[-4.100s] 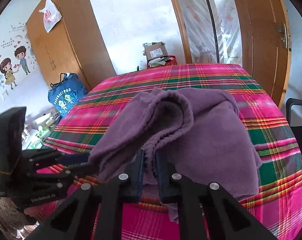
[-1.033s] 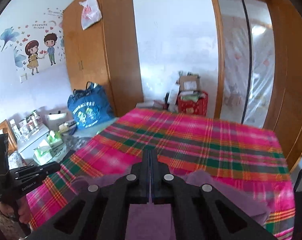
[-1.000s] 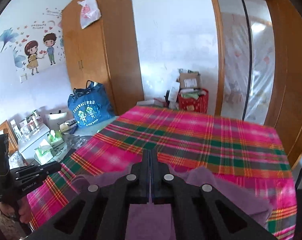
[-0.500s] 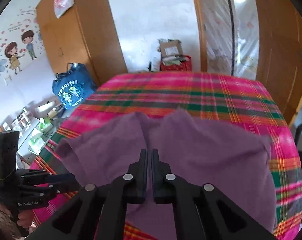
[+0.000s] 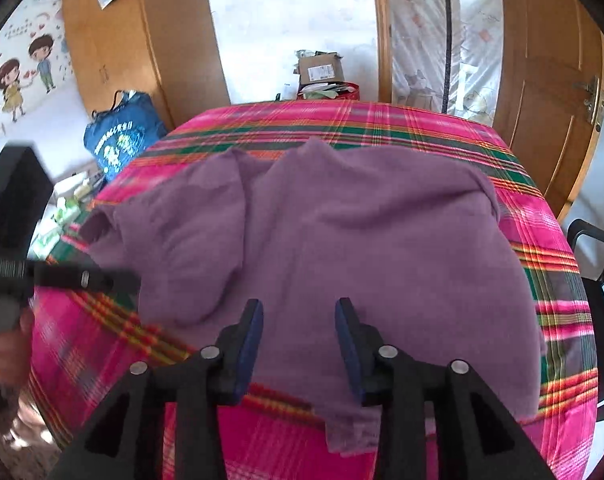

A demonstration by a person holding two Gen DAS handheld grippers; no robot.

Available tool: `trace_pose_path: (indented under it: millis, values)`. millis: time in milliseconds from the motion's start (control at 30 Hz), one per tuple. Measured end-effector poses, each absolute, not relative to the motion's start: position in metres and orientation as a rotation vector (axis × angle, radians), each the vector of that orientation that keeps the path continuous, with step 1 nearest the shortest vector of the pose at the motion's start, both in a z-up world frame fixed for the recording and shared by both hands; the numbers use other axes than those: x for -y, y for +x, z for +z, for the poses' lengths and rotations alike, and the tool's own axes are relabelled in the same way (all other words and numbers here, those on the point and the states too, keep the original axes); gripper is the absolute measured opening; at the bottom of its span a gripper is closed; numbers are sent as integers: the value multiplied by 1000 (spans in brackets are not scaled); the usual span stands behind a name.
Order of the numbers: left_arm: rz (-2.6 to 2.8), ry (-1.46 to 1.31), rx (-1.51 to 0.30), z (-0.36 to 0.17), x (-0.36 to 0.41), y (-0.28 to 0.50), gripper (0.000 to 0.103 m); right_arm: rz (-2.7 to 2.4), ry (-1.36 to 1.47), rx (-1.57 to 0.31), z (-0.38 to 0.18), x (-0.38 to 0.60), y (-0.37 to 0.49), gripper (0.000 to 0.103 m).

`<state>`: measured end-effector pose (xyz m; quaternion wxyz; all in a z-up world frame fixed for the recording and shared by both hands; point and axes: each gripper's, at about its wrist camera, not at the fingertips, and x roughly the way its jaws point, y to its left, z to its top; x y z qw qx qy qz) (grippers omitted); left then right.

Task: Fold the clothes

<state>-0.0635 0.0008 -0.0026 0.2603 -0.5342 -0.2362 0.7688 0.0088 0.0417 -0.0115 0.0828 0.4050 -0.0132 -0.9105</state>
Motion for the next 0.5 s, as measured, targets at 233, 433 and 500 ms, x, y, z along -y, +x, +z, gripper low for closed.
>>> trace_pose_path:
  millis: [233, 433, 500]
  values:
    - [2072, -1502, 734, -6, -3, -80, 47, -2710, 1206, 25, -14, -34, 12, 41]
    - [2044, -1528, 832, -8, 0, -90, 47, -2705, 1215, -8, -18, -30, 14, 41]
    - [2028, -1534, 876, -8, 2, -93, 47, -2704, 1216, -7, -18, -29, 16, 41]
